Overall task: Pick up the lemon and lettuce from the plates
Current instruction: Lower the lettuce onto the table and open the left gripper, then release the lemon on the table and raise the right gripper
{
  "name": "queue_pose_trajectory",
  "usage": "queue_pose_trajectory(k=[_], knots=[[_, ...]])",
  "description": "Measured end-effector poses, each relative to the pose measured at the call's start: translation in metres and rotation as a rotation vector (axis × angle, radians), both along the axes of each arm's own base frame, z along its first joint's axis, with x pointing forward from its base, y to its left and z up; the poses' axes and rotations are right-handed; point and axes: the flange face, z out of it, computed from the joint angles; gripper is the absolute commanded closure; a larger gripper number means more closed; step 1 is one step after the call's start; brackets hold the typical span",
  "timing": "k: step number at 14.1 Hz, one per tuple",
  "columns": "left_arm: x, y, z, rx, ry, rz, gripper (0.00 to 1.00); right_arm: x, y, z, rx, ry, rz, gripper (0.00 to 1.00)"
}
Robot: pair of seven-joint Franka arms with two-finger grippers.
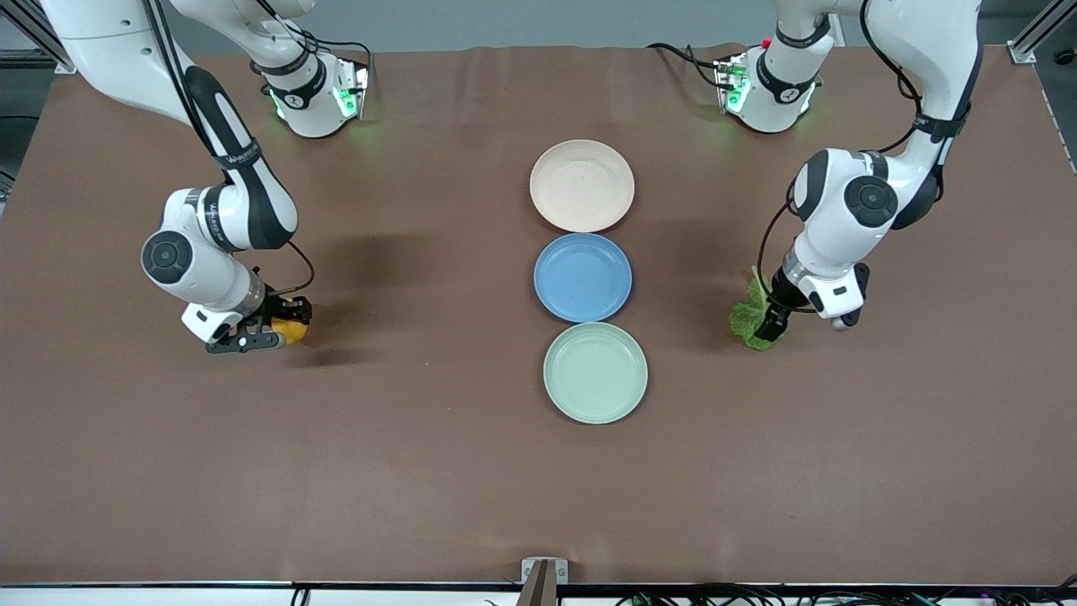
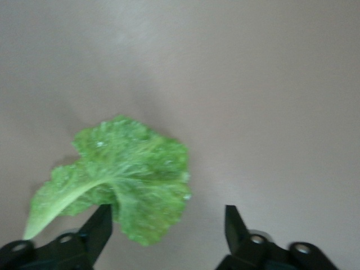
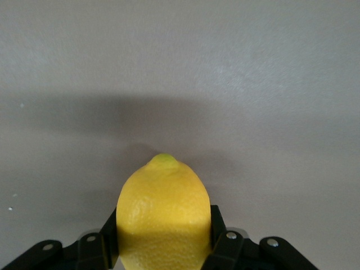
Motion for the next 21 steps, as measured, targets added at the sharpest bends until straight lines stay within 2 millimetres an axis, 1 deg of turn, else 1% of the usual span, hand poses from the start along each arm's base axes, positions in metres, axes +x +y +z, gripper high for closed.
queue_pose_trajectory(k=[2,3,4,6,8,9,10,11,12,13,15,17,18,19,20,21], knots=[[0.013,-0.003,0.017,-0.007,-0.041,-0.005,0.01,-0.002,0.003,-0.004,0.003,0.009,0.024,0.97],[0.018,-0.004,0.023,-0.004,-0.058,-0.031,0.01,-0.003,0.005,-0.006,0.005,0.013,0.033,0.97],[0.021,-0.005,0.027,0.008,-0.07,-0.091,0.01,-0.004,0.007,-0.009,0.006,0.018,0.04,0.97],[0.022,-0.005,0.029,0.052,-0.063,-0.296,0.01,-0.006,0.01,-0.013,0.008,0.027,0.053,0.97],[0.02,-0.003,0.033,0.095,-0.008,-0.544,0.01,-0.007,0.016,-0.017,0.012,0.034,0.064,0.97],[0.02,-0.001,0.038,0.11,0.023,-0.67,0.01,-0.008,0.018,-0.019,0.014,0.037,0.068,0.93],[0.022,0.003,0.045,0.123,0.045,-0.793,0.01,-0.008,0.019,-0.018,0.014,0.037,0.069,0.74],[0.024,0.008,0.054,0.134,0.062,-0.93,0.0,-0.008,0.019,-0.018,0.014,0.037,0.069,0.06],[0.025,0.012,0.063,0.138,0.075,-1.02,0.0,-0.008,0.019,-0.019,0.016,0.037,0.066,0.0],[0.027,0.018,0.072,0.136,0.093,-1.076,0.0,-0.008,0.019,-0.019,0.023,0.04,0.054,0.0],[0.029,0.032,0.095,0.122,0.13,-1.116,0.0,-0.009,0.02,-0.02,0.035,0.043,0.04,0.0],[0.031,0.04,0.131,0.116,0.143,-1.114,0.0,-0.006,0.023,-0.017,0.037,0.043,0.044,0.0],[0.031,0.044,0.153,0.113,0.148,-1.11,0.0,-0.001,0.025,-0.01,0.038,0.059,0.046,0.0],[0.028,0.046,0.176,0.108,0.16,-1.108,0.0,0.005,0.025,0.002,0.037,0.09,0.048,0.0],[0.024,0.047,0.199,0.101,0.175,-1.108,0.0,0.015,0.026,0.02,0.037,0.118,0.049,0.0],[0.019,0.047,0.22,0.099,0.18,-1.109,0.0,0.025,0.024,0.043,0.037,0.137,0.047,0.0]])
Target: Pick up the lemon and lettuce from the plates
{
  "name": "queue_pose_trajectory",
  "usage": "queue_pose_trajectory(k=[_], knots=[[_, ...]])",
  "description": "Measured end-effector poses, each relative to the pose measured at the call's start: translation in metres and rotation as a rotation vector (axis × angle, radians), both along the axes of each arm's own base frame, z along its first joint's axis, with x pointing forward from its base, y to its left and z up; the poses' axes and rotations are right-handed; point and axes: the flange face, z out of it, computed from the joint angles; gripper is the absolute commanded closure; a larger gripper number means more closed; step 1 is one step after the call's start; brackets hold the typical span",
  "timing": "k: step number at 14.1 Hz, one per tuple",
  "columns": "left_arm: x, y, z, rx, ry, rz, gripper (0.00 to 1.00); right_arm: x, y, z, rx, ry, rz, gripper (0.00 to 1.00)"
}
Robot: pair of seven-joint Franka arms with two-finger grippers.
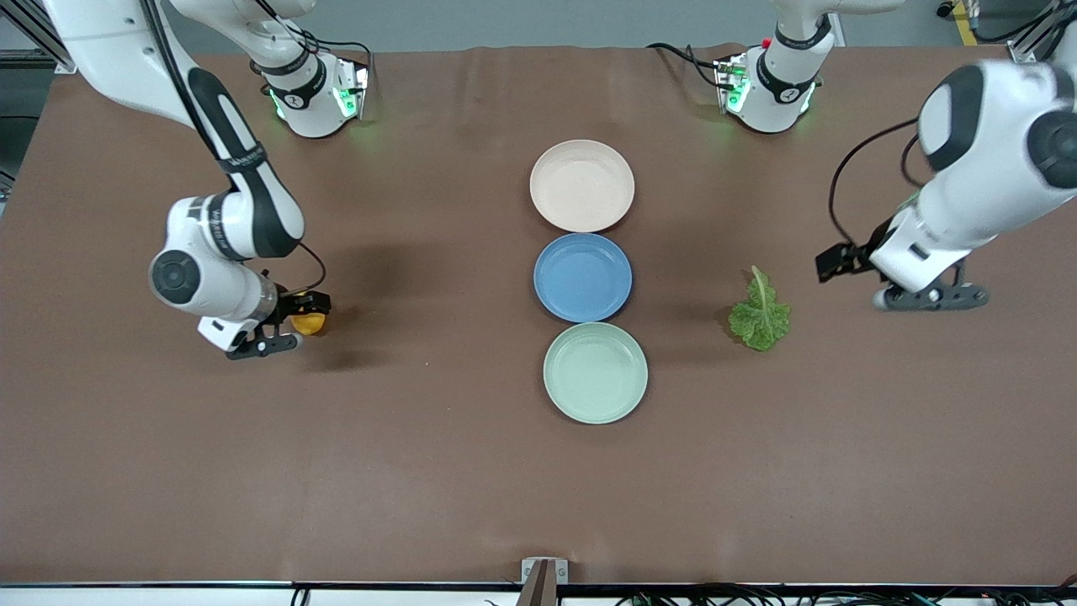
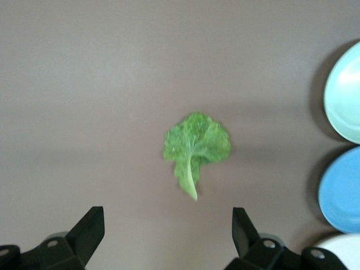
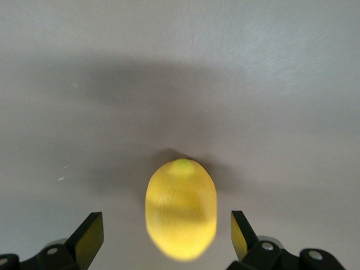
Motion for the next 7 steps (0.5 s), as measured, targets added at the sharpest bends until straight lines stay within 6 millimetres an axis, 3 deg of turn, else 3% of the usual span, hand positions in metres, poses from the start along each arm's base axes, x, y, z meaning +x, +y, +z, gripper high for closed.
queue_pose_trajectory(k=[2,4,7], knots=[[-0.012,0.001,0.036,-0.001,-0.019,-0.001,0.0,0.019,-0.014,0.051,-0.004,0.022,-0.02,0.0],[-0.027,0.003,0.064,-0.003,-0.036,-0.003,0.0,0.033,-0.042,0.099,-0.035,0.03,-0.037,0.0],[-0.041,0.02,0.085,-0.004,-0.043,-0.028,0.0,0.043,-0.072,0.16,-0.071,0.041,-0.063,0.0]])
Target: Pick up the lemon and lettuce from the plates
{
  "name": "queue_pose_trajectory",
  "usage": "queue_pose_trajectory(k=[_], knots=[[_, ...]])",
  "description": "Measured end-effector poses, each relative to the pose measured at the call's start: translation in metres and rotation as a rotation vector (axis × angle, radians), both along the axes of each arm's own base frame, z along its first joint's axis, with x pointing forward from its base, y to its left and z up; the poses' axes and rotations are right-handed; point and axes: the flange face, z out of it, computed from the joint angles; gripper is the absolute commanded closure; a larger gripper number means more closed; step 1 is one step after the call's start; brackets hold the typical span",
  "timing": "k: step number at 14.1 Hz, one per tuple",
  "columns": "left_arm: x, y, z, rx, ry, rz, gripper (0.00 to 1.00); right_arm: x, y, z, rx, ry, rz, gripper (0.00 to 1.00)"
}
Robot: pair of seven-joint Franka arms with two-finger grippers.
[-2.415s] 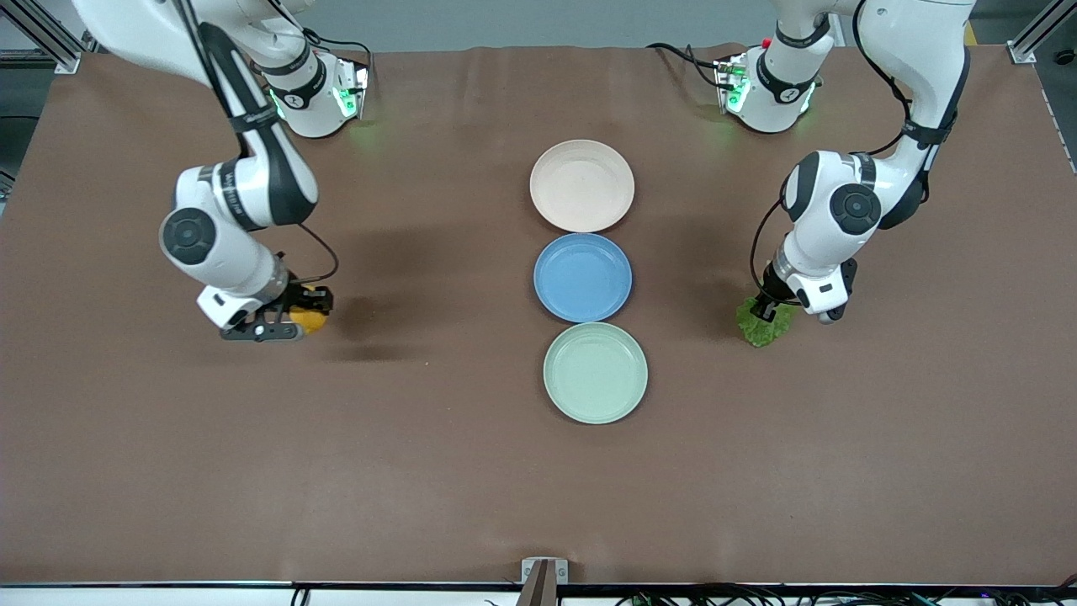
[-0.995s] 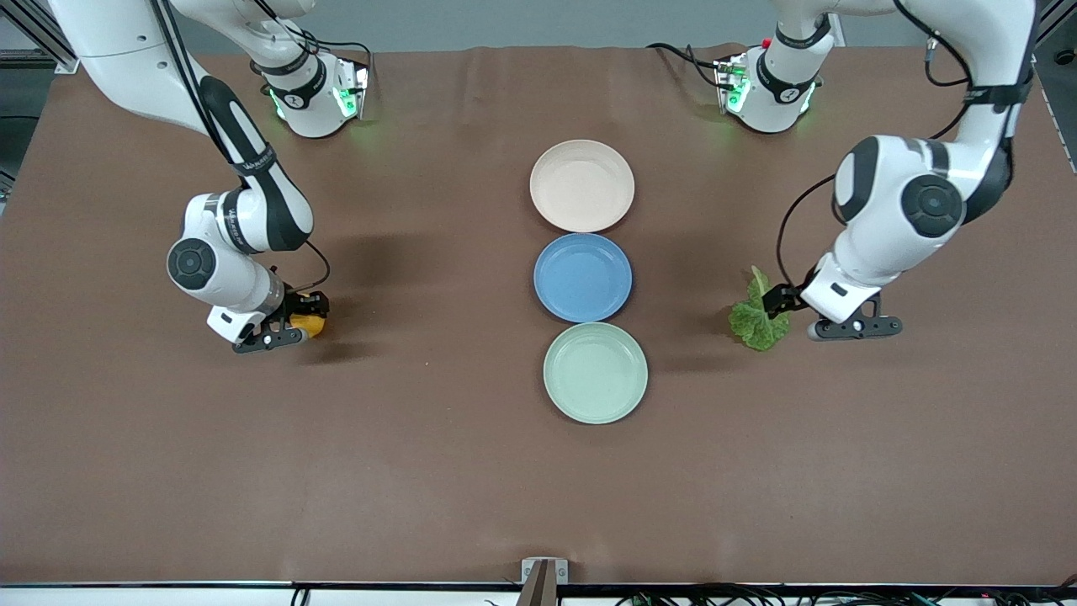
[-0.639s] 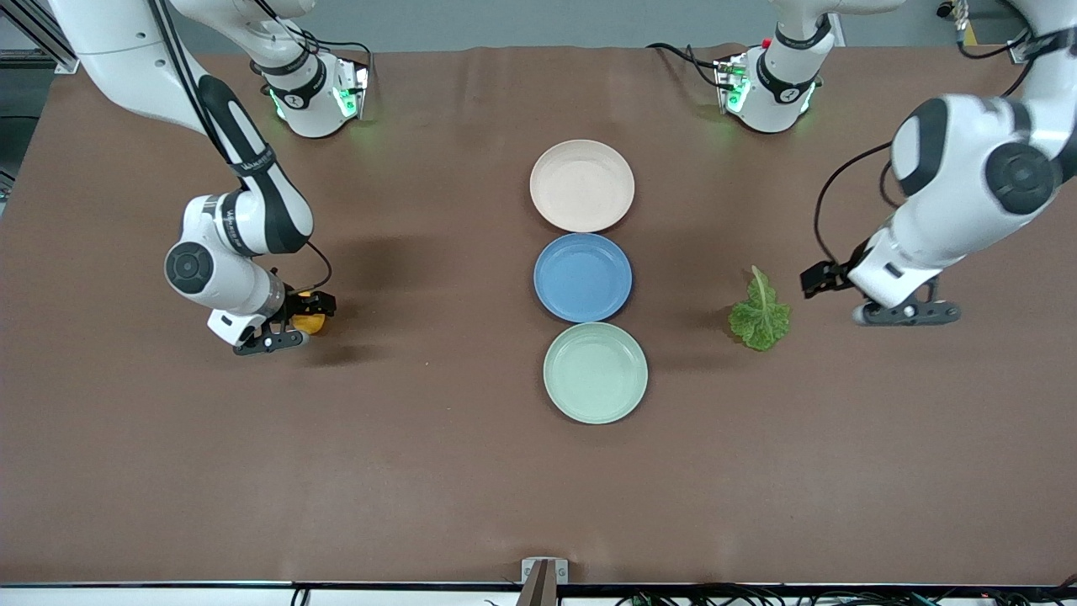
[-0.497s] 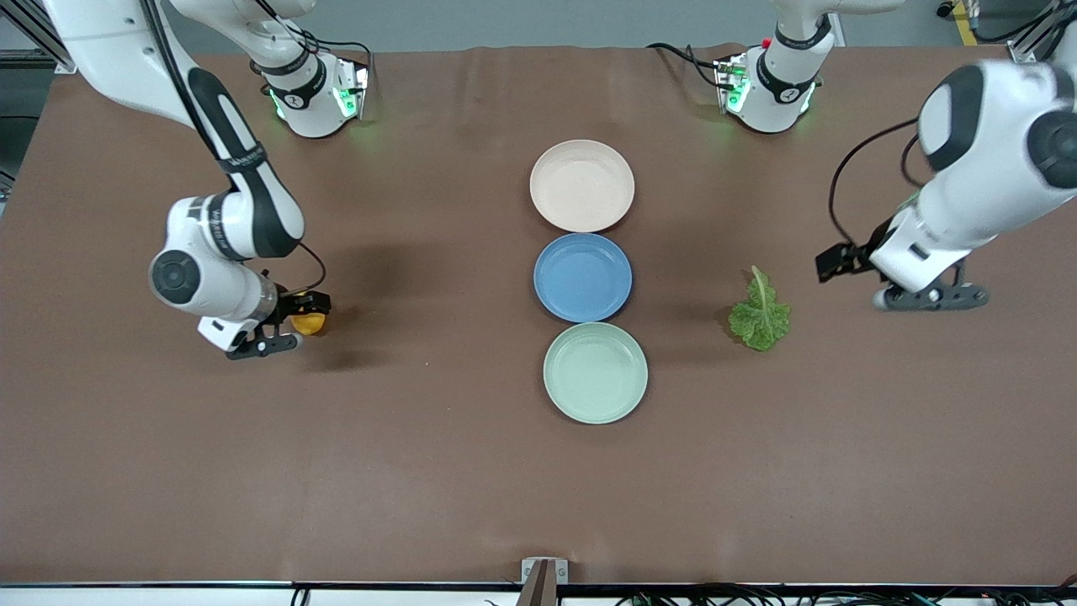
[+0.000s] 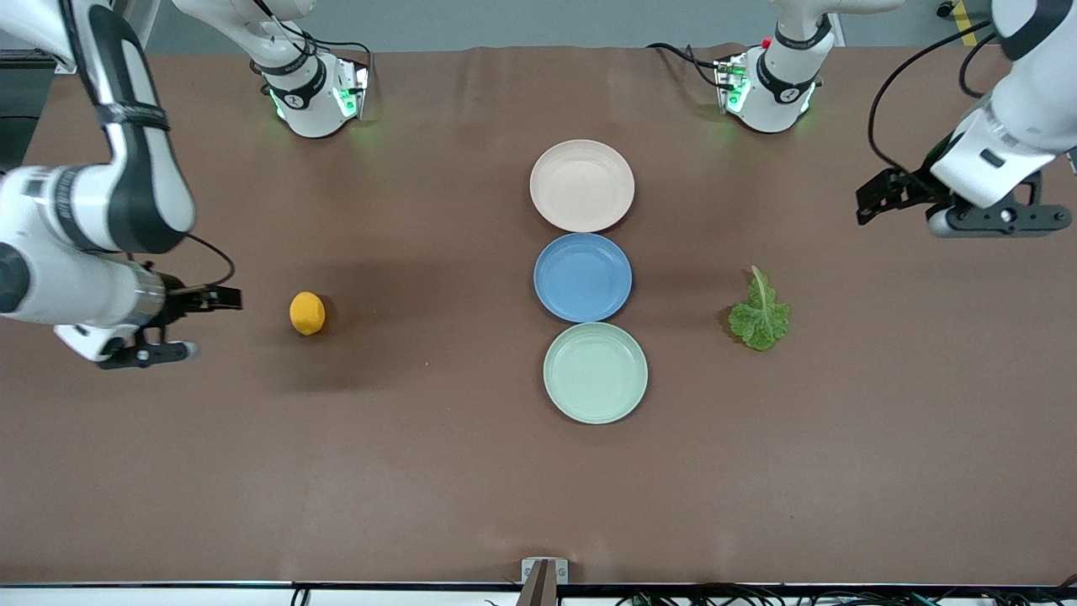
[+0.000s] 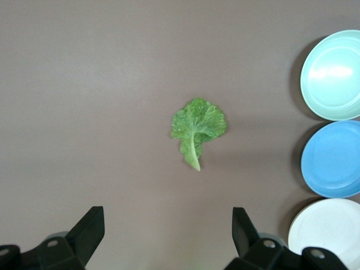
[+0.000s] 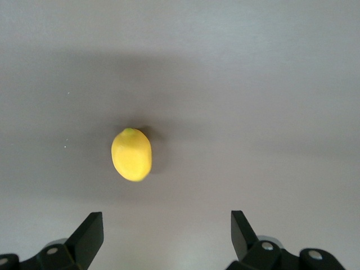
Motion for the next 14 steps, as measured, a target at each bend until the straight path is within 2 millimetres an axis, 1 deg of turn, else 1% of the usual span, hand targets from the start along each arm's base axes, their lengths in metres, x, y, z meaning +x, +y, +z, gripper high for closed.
queue_pose_trajectory(k=[2,3,5,8,9,11,14], knots=[[-0.001,0.017,0.005,-0.002,-0.008,-0.009,0.0,-0.001,-0.012,0.034,-0.006,-0.009,-0.021,0.0],[0.0,0.022,0.007,-0.002,-0.014,-0.013,0.0,-0.004,-0.018,0.049,-0.007,-0.012,-0.033,0.0],[0.002,0.023,0.02,-0.003,-0.042,-0.013,0.0,-0.007,-0.028,0.078,-0.008,-0.017,-0.051,0.0],[0.011,0.022,0.044,-0.005,-0.09,-0.015,0.0,-0.004,-0.031,0.123,-0.011,-0.063,-0.059,0.0],[0.016,0.021,0.049,-0.005,-0.092,-0.016,0.0,-0.003,-0.031,0.132,-0.012,-0.078,-0.059,0.0],[0.028,0.02,0.057,-0.006,-0.088,-0.017,0.0,-0.002,-0.031,0.141,-0.013,-0.095,-0.061,0.0],[0.045,0.019,0.065,-0.007,-0.091,-0.018,0.0,-0.001,-0.03,0.139,-0.012,-0.091,-0.059,0.0]])
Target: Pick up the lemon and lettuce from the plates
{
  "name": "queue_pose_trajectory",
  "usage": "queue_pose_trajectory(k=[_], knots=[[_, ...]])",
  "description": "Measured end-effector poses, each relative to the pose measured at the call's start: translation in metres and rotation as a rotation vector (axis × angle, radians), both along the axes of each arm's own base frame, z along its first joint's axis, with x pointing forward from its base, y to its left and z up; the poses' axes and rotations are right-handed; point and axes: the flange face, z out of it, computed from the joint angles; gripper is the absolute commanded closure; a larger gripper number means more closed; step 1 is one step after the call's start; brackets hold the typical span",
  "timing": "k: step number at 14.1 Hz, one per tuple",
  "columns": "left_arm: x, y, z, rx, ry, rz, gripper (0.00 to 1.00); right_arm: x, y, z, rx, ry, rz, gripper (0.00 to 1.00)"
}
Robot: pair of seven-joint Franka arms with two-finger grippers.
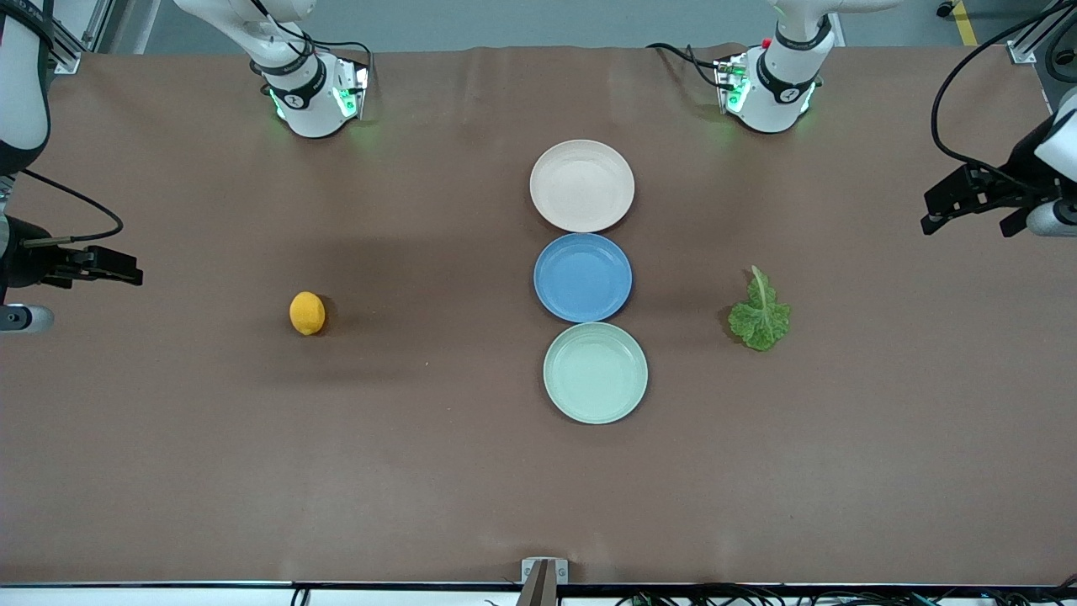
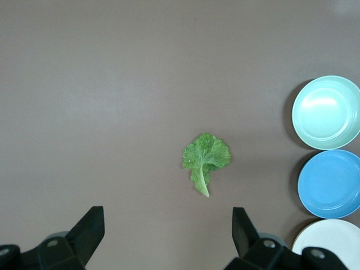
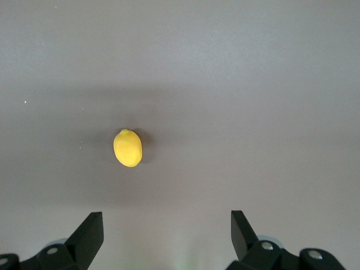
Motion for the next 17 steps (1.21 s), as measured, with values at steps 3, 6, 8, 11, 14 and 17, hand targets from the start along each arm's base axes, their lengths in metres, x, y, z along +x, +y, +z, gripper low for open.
queue_pose_trajectory(k=[3,6,8,11,14,17], knots=[[0.003,0.0,0.0,0.0,0.009,-0.001,0.0,-0.006,0.002,-0.004,0.004,0.055,-0.005,0.0],[0.003,-0.002,0.006,0.0,0.001,-0.004,0.0,-0.008,0.003,-0.004,0.005,0.07,-0.005,0.0],[0.001,-0.004,0.012,-0.001,-0.01,-0.008,0.0,-0.009,0.004,-0.001,0.006,0.056,-0.005,0.0],[-0.001,-0.005,0.016,-0.001,-0.017,-0.009,0.0,-0.019,0.006,0.011,0.005,0.011,-0.002,0.0],[-0.001,-0.005,0.016,-0.001,-0.015,-0.009,0.0,-0.033,0.009,0.02,0.001,-0.003,-0.002,0.0],[-0.001,-0.005,0.015,-0.001,-0.014,-0.009,0.0,-0.041,0.005,0.023,-0.004,-0.009,-0.012,0.0]])
